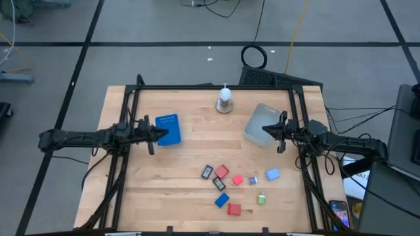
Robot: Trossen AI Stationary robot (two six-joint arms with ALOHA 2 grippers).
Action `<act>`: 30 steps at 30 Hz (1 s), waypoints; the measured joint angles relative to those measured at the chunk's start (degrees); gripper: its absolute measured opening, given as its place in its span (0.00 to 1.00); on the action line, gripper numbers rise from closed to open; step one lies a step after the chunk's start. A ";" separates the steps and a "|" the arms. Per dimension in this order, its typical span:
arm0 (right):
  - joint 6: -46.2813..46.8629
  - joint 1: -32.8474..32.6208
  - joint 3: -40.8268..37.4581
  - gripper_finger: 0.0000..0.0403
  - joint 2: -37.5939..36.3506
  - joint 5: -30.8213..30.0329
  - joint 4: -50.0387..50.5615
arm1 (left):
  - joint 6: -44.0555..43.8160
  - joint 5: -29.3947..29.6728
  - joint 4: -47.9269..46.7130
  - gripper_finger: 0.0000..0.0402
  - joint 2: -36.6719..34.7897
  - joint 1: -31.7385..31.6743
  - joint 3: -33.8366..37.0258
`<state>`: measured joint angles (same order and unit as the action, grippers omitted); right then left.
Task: Pick & Place Office items
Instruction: Put the gray charger adapter into the gray bin
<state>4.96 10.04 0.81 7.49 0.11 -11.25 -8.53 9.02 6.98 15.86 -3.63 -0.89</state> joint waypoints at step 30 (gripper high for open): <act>-5.04 -13.73 50.01 0.00 36.55 -13.78 52.99 | 4.66 -7.58 -1.32 0.06 0.00 0.59 -0.02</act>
<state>-0.08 -3.68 50.82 44.04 -13.68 41.74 -3.86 1.43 5.65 15.85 -3.05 -0.91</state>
